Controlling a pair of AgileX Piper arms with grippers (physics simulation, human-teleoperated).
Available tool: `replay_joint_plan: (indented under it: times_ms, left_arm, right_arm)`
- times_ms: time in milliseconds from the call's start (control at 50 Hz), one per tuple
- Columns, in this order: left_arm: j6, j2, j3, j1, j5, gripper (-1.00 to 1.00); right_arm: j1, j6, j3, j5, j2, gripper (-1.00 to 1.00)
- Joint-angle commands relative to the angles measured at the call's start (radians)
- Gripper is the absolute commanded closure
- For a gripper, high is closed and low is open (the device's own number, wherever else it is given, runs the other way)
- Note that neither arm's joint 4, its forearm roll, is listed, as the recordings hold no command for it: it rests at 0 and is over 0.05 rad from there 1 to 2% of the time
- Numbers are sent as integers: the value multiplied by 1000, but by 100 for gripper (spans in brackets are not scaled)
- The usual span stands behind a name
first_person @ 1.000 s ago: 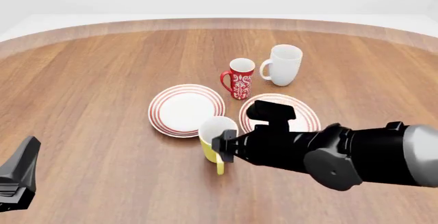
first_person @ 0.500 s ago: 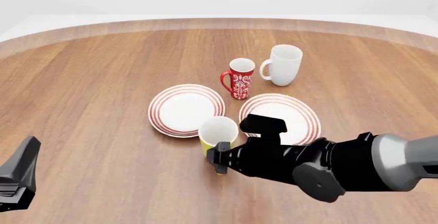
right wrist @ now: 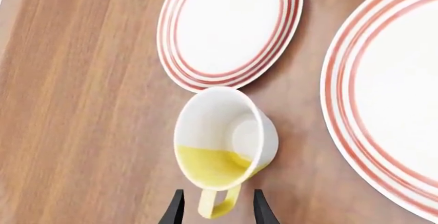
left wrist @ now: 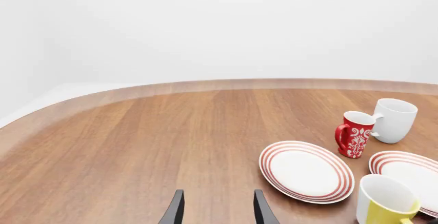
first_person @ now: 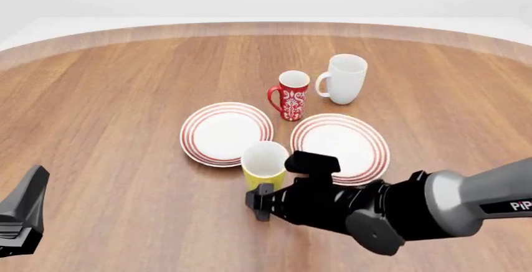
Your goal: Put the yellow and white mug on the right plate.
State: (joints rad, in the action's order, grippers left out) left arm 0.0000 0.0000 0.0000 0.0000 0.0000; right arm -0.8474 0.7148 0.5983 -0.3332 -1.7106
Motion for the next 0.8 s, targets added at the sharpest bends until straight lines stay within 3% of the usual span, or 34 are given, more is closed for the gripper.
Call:
replay_joint_plan:
  times_ms: [20,280,300,640,800]
  left_arm:
    - [0,0,0,0,0,-100]
    - [0,0,0,0,0,-100]
    - [0,0,0,0,0,-100]
    - [0,0,0,0,0,-100]
    - [0,0,0,0,0,-100]
  right_arm:
    - [-9,13,-10,-30,-20,-100]
    - [-14,16,-8,-40,-20,-100]
    - [-9,12,-10,-40,-12,100]
    - [-19,13,-4,-48,-20,100]
    - [2,-21,-6,6,40,100]
